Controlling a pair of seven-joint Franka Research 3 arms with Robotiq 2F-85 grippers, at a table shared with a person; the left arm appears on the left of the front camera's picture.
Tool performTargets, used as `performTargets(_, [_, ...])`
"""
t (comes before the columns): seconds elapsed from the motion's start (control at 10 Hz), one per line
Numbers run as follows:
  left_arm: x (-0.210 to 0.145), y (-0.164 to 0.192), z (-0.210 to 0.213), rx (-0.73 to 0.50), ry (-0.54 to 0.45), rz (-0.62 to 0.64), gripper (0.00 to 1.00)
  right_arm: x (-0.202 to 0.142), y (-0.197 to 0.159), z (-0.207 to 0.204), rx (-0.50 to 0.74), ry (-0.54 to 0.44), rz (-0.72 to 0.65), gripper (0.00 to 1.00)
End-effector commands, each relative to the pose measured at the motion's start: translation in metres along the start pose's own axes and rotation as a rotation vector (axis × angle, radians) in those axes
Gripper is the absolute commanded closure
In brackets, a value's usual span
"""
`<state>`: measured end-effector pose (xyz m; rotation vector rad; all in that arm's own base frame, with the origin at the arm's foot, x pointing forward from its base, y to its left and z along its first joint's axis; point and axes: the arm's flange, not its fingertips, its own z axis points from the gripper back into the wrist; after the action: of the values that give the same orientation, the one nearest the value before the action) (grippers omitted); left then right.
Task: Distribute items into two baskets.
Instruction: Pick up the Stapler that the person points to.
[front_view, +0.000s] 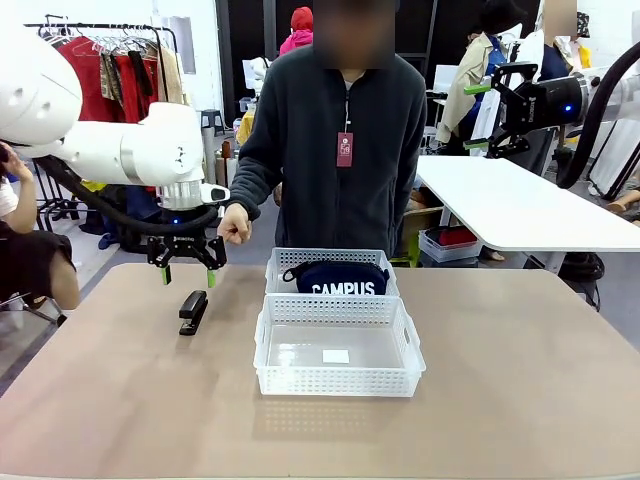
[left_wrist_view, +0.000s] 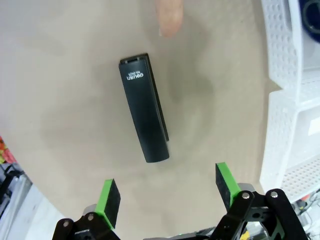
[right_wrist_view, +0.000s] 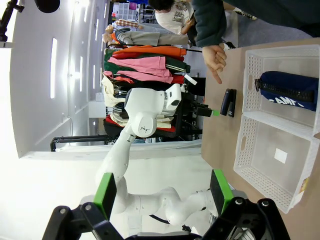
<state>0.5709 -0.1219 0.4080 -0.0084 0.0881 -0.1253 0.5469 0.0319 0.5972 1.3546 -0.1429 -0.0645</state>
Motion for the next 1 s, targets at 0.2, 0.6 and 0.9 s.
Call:
performTargets(0.2, [-0.002,-0.001,0.004,0.001,-0.003,-0.001,0.00,-0.002,0.003,0.000,0.004,0.004,-0.005,0.00])
performTargets(0.6, [0.027,0.008,-0.031,-0.019,0.046,0.025,0.00,-0.002,0.003,0.000,0.004,0.004,-0.005,0.00])
performTargets(0.9, [0.035,0.011,-0.049,-0.015,0.066,0.033,0.00,-0.002,0.003,0.000,0.004,0.004,-0.005,0.00])
